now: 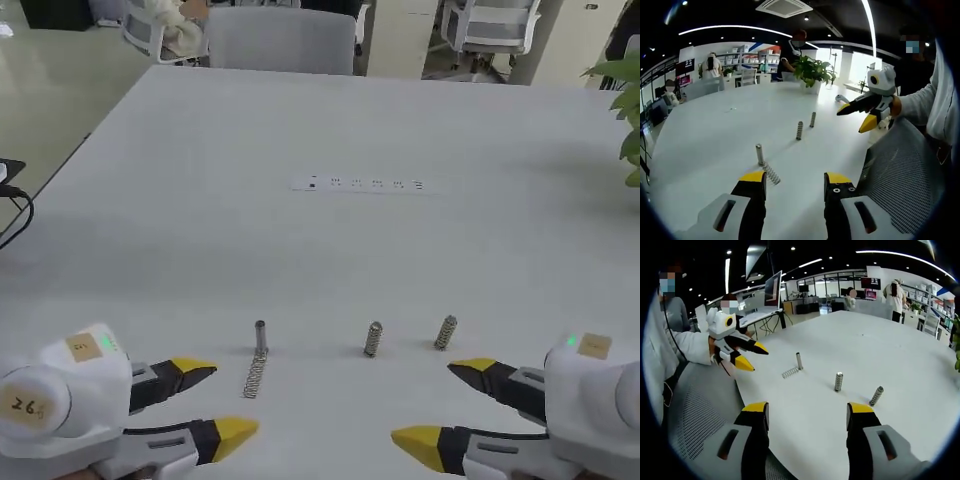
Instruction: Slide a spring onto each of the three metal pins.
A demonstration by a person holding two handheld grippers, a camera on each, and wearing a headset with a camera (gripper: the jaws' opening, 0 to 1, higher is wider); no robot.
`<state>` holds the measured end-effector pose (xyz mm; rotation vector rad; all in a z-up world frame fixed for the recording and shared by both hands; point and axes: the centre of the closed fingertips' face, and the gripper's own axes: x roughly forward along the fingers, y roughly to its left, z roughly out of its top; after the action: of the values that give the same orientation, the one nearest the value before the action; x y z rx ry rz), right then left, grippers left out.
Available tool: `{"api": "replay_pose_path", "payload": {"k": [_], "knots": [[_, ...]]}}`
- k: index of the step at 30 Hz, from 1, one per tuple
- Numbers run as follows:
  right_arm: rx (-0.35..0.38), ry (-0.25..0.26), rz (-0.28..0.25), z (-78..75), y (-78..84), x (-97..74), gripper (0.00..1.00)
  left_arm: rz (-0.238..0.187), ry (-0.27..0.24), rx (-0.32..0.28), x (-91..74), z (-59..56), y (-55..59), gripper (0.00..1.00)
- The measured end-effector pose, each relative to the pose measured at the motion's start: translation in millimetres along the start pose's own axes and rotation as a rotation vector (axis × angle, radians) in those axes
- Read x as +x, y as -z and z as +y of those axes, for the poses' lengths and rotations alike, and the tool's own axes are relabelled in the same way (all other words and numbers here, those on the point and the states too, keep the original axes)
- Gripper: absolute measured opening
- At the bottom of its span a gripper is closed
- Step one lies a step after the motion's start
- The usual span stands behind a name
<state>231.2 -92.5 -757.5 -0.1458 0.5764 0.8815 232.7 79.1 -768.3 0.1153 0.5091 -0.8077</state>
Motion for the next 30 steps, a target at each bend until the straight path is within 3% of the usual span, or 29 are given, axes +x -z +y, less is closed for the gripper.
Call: {"api": "replay_pose_path", "payload": {"k": [21,25,30], "knots": [[0.015,0.009,-0.014,0.0,4.4,-5.4,0.64,0.013,-0.03,0.006,6.0,4.7,-7.5,0.42],[0.011,0.006,-0.022,-0.5,3.9,-6.1,0.65,0.053,-0.072,0.019,14.7,15.4,-7.9,0.42],[0.015,0.003,-0.044,0.1,2.5,-8.3,0.66,0.104,-0.103,-0.027,26.1,24.8,-2.7,0.41]]}}
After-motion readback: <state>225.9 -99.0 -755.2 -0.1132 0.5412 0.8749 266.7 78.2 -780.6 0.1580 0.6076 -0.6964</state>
